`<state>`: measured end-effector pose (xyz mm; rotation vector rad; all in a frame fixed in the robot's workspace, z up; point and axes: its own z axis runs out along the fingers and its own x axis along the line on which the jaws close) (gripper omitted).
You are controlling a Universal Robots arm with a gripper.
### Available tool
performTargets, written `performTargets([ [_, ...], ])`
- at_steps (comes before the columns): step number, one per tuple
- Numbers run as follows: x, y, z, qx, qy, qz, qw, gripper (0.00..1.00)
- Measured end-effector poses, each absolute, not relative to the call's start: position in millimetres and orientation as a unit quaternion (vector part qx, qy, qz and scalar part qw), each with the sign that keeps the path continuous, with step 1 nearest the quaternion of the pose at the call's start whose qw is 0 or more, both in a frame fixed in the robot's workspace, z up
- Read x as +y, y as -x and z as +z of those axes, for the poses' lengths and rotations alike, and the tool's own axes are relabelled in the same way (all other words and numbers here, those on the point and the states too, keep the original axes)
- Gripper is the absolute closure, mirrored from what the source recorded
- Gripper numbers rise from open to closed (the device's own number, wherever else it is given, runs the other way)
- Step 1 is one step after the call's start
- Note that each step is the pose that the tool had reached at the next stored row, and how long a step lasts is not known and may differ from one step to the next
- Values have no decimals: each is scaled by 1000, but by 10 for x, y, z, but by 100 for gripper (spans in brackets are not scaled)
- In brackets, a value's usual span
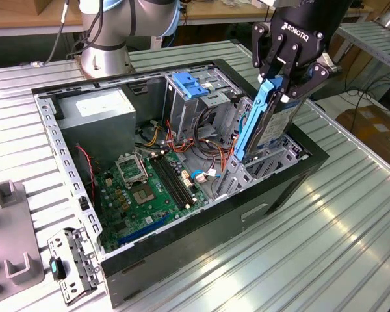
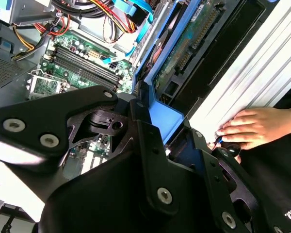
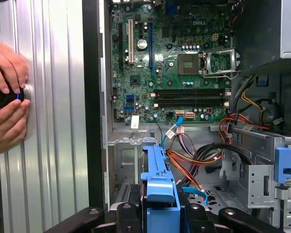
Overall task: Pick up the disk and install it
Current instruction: 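Insert the disk into the insertion slot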
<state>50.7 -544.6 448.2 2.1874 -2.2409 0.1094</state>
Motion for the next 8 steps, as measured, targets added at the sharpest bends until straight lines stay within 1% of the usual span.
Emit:
performTargets([
  [3, -5446, -507, 4482, -715, -698, 35, 4, 62],
  [4, -5446, -507, 4478, -715, -698, 35, 4, 55],
  [8, -5456, -507, 4366, -715, -698, 35, 4, 55],
])
